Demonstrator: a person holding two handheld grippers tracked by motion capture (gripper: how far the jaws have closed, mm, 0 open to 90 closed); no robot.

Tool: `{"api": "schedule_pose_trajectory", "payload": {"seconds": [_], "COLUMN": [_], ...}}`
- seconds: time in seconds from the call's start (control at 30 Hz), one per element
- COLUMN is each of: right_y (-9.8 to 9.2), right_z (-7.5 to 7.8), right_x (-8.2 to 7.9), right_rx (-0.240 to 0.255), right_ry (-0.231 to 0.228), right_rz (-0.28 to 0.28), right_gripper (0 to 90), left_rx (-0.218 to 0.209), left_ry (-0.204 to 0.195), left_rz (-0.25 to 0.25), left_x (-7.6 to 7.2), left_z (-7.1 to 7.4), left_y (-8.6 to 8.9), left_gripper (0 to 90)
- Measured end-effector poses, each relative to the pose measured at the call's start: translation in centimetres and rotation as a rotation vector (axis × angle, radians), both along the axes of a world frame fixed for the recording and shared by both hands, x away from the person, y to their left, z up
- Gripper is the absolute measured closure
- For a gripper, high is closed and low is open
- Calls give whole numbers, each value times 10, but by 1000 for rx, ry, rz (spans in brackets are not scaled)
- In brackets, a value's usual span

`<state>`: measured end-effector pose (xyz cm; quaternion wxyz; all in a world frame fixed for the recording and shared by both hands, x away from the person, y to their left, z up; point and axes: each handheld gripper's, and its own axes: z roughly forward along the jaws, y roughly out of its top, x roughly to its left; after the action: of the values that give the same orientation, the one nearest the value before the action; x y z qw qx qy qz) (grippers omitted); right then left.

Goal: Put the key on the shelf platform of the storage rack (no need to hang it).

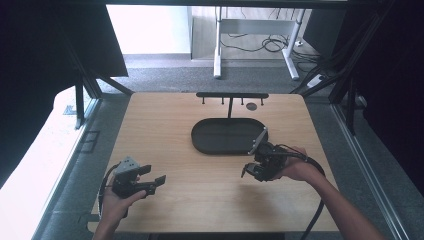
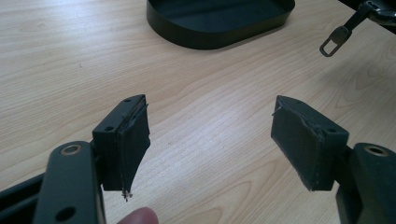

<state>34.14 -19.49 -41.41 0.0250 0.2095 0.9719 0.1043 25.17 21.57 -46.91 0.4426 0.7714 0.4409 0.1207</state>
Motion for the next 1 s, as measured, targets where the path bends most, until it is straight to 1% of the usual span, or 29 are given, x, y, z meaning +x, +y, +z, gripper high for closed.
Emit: {"api": "schedule_pose_trajectory", "payload": {"seconds": [0.2, 0.23, 0.57, 0.73, 1.0], "right_y": [2, 3, 6, 7, 11], "right_z": [3, 4, 5, 7, 7], "right_x": [6, 9, 21, 27, 36], "right_rx": [6, 8, 12, 19, 22], "right_ry": [-4, -7, -10, -18, -19], "right_rz": [-9, -5, 0, -11, -15], "right_gripper": [497, 497, 497, 497, 498], "left_rx": [-1, -2, 0, -1, -1], "left_ry": [-4, -3, 2, 2, 1], "left_rz": [2, 2, 1, 4, 2], "left_x": [-1, -1, 0, 0, 0], "left_z": [2, 2, 0, 0, 0], "left_y": [1, 2, 0, 0, 0], "left_gripper": [281, 281, 281, 281, 281]}}
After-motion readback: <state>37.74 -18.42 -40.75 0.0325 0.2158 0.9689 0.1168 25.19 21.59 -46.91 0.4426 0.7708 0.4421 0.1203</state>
